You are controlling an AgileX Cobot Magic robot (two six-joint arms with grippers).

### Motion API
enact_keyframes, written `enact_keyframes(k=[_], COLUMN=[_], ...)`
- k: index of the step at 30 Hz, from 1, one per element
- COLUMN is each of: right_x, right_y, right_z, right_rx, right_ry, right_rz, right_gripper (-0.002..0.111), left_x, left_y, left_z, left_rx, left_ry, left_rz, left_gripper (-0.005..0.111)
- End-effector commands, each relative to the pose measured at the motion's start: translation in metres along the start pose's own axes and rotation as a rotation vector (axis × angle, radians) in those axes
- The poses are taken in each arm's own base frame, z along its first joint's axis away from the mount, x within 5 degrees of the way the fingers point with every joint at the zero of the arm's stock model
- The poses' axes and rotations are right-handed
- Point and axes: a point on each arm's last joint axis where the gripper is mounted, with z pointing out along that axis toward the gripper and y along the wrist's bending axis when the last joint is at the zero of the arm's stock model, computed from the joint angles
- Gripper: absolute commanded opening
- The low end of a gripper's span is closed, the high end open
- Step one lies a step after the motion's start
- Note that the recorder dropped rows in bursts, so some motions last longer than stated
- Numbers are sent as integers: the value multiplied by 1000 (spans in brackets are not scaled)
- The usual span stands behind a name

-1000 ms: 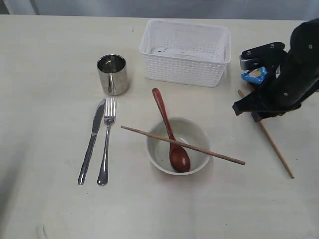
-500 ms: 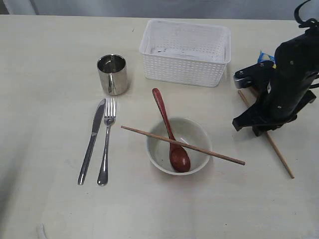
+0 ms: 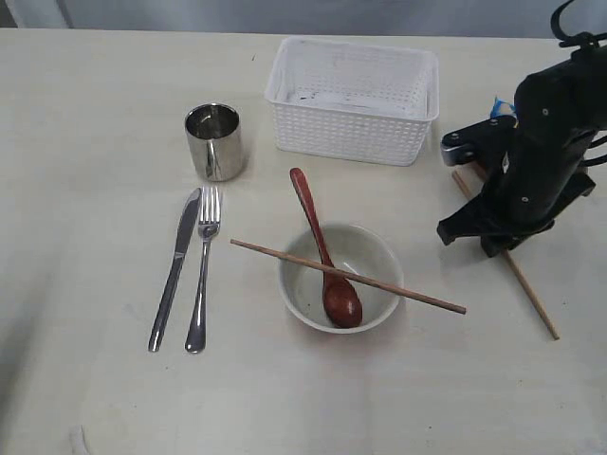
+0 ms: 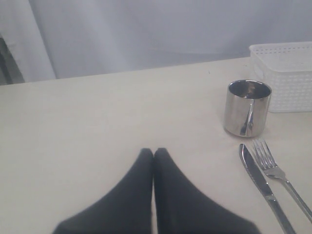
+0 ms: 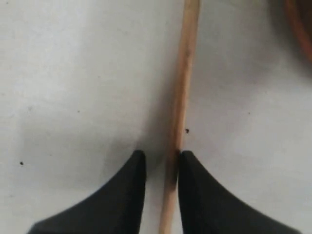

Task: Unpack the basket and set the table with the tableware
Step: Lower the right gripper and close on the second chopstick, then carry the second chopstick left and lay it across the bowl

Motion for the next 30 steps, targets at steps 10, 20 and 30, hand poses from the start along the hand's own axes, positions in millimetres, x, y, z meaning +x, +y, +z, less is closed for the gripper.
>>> enact_keyframes(k=[10, 20, 30], right_x=[3, 2, 12], right_y=[0, -1, 61], right_z=[17, -38, -103], right_rx=[-2, -53, -56], right_ry=[87, -96, -294], right_rz=[-24, 56, -258], right_gripper=[0, 0, 0], left_x=[0, 0, 0], left_y=[0, 0, 0], left_z=[0, 0, 0], left_rx=[-3, -3, -3], left_ry=[-9, -9, -9], left_rz=[0, 0, 0], left_gripper=[0, 0, 0])
